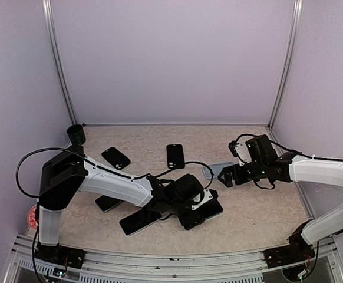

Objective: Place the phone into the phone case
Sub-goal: Move the phone to the center of the board.

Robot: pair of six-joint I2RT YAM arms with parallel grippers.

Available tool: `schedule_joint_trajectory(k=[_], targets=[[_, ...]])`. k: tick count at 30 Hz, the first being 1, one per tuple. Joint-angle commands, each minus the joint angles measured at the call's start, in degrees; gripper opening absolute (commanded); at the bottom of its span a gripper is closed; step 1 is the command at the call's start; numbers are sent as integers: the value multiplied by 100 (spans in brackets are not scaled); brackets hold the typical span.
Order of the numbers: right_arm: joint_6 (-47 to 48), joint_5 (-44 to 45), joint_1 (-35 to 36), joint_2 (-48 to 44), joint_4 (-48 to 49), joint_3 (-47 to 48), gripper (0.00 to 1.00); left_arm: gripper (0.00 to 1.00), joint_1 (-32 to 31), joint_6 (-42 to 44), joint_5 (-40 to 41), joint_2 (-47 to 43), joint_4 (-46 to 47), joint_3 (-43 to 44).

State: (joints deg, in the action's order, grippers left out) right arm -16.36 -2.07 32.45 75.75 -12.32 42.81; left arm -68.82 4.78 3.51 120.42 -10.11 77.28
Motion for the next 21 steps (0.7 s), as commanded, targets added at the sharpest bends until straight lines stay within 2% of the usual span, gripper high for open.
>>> schedule_joint_trajectory(k=[1,7,9,14,21], targets=[[-125,-151,-63,-150,48,-62,100,80,-27,93,-1,174,-228,-79],[-238,-223,-63,-228,18,-120,100,72,-27,111,-48,248,-237,-64],[-297,-364,-67,-256,52,-176,100,66,-27,127,-52,254,-224,-72],[-489,-871,-106,-337,221,-334,100,58,-20,129,-27,237,-163,-105],[-658,-1381,-206,-367,280,-459,100,56,48,78,123,62,132,-267]])
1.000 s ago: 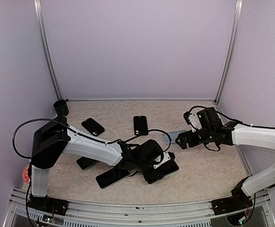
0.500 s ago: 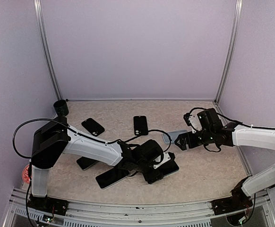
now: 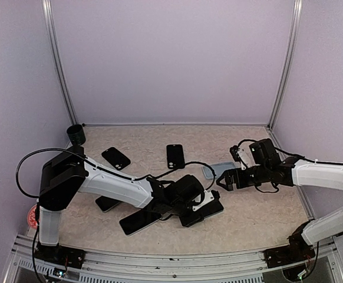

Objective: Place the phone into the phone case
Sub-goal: Move the phone to the center of the board.

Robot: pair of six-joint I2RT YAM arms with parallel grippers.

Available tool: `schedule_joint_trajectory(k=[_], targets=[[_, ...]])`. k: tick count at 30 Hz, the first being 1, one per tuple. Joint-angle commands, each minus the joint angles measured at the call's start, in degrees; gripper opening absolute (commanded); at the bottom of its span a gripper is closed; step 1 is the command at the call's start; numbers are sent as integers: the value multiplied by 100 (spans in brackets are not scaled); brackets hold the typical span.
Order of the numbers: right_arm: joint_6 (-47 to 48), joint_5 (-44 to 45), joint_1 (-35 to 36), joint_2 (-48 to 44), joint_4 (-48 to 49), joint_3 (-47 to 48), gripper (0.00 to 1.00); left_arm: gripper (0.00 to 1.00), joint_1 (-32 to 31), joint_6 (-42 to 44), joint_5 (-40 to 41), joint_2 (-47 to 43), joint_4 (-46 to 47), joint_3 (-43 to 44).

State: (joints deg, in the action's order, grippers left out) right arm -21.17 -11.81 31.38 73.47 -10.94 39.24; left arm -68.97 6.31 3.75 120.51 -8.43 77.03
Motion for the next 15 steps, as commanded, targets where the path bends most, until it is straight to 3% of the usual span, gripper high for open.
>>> schedule_joint_trajectory(k=[1,5,15], targets=[[-196,-468,-123,-147,152,-120,100,55,86,-90,120,15,47,-287],[-281,-689,-220,-166,230,-229,100,51,144,-135,110,-215,446,-516],[-458,-1133,-325,-15,414,-345,99,52,206,-182,184,-558,1078,-876]])
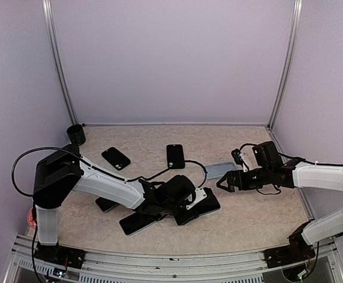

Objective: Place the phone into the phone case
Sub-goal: Move the phone to the center of the board, then pick up the phone from the center of the board.

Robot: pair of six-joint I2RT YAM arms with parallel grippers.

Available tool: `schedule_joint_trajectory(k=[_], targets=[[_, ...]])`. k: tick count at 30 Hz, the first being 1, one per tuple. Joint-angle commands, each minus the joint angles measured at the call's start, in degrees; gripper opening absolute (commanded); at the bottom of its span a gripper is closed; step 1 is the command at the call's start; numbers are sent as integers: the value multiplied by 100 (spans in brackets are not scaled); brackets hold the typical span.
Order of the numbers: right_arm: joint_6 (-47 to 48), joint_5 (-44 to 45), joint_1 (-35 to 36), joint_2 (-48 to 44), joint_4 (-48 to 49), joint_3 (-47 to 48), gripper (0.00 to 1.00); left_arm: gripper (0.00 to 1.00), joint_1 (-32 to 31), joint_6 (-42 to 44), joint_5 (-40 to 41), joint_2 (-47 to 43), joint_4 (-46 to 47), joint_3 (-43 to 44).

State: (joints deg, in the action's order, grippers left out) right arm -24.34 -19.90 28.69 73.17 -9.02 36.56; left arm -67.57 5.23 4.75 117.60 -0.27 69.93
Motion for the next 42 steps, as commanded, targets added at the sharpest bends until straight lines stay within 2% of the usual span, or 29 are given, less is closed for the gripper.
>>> schedule_joint_trajectory(k=[1,9,15,17,25,32,42], targets=[[-161,-393,-52,40,251,-90,99,52,68,-75,97,-278,290,-193],[-263,-667,-56,247,400,-114,98,54,80,-72,94,-472,543,-364],[-248,-602,-56,198,342,-55,98,83,141,223,-145,-347,93,-185],[-203,-550,-56,172,278,-31,98,98,218,341,-265,-366,46,-190],[-128,-521,-56,46,211,-69,98,99,662,627,-1049,-588,113,-198],[-21,-406,-56,-72,108,-20,99,99,664,793,-1263,-302,-333,130],[10,-338,-56,-92,63,10,99,99,611,767,-1484,30,-490,391]])
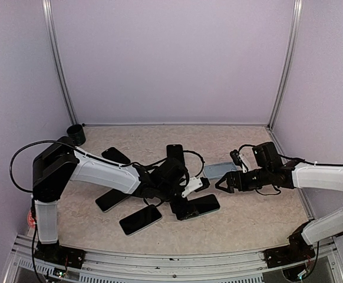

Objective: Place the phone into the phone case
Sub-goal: Pick up the phone from the center of the board.

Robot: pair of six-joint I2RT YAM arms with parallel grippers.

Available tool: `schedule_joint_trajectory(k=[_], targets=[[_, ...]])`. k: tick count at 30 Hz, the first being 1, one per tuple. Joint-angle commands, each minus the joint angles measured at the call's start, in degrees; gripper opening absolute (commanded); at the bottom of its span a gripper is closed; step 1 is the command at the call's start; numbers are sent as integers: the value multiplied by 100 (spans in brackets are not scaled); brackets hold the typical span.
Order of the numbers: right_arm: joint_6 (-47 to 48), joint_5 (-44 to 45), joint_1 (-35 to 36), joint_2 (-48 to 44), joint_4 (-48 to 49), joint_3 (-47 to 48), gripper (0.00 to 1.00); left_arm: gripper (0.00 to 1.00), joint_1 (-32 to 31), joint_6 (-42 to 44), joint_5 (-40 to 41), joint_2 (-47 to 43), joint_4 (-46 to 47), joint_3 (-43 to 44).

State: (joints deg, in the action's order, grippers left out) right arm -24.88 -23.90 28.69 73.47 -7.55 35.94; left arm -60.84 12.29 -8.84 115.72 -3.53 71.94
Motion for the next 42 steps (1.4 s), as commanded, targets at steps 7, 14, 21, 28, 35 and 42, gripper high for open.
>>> schedule_joint_trajectory(k=[7,14,21,28,35,42], targets=[[30,52,-51,-149,-53,40,99,99,-91,90,-44,392,-192,251],[12,80,-55,-169,-46,-6,99,94,-124,114,-103,528,-259,298],[-16,92,-54,-205,-44,-17,99,86,-115,182,-216,589,-392,303],[-33,154,-56,-246,-69,-60,99,77,-39,157,-392,712,-745,486],[-25,189,-56,-222,-80,-70,99,64,-5,55,-403,779,-871,549],[-23,184,-54,-157,-55,-95,99,58,4,-51,-157,638,-600,448]])
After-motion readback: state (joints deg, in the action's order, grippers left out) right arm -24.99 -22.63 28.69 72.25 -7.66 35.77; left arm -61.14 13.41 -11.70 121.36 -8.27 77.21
